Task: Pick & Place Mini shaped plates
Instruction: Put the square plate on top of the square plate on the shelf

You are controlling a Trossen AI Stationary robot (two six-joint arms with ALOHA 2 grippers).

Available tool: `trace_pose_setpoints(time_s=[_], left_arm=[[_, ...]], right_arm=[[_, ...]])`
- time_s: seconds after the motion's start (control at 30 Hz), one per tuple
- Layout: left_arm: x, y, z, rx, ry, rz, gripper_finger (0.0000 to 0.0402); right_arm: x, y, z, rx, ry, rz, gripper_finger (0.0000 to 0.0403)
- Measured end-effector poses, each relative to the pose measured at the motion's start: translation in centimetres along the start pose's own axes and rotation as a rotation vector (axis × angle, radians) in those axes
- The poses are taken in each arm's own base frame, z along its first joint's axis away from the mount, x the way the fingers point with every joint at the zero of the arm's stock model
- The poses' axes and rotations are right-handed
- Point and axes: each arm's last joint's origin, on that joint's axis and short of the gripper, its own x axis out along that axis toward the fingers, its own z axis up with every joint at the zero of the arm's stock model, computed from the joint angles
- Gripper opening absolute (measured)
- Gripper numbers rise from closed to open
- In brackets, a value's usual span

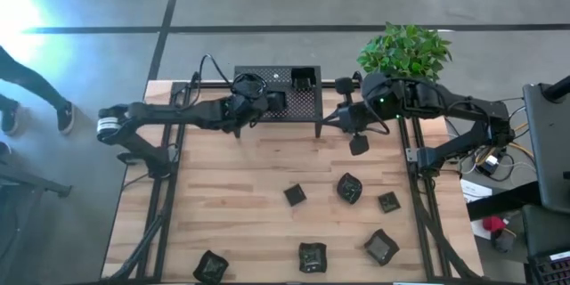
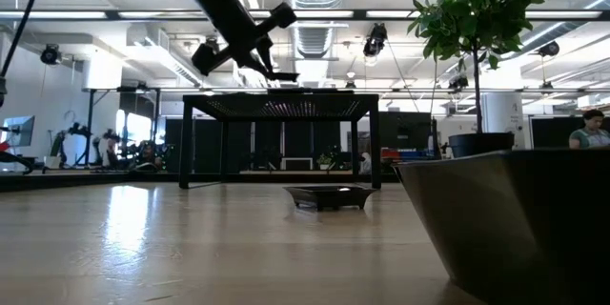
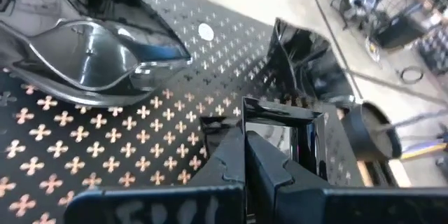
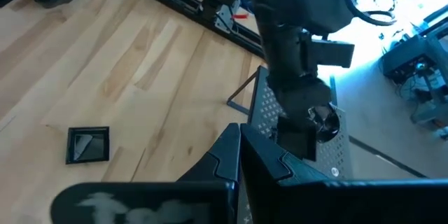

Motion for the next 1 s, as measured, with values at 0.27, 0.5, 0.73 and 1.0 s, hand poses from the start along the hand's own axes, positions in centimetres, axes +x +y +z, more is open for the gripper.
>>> trace_pose_setpoints(time_s=[0.27, 0.5, 0.73, 1.0], left_arm=[[0.5, 0.1, -0.4, -0.033, -0.02, 0.009, 0.0], [1.1, 0.2, -0.9, -0.073, -0.045, 0.032, 0.0], [1.2, 0.2, -1.0, -0.083, -0.046, 0.036, 0.0], [1.2, 0.2, -1.0, -0.08, -0.032, 0.032, 0.0007]], right_arm=[[0.3, 0.0, -0.3, 0.0, 0.012, 0.001, 0.0008], [0.1, -0.1, -0.2, 0.0, 0.002, -0.004, 0.0008], [0.0, -0.1, -0.2, -0.018, 0.0, -0.005, 0.0008], [0.0, -0.1, -0.2, -0.026, -0.001, -0.005, 0.0008]])
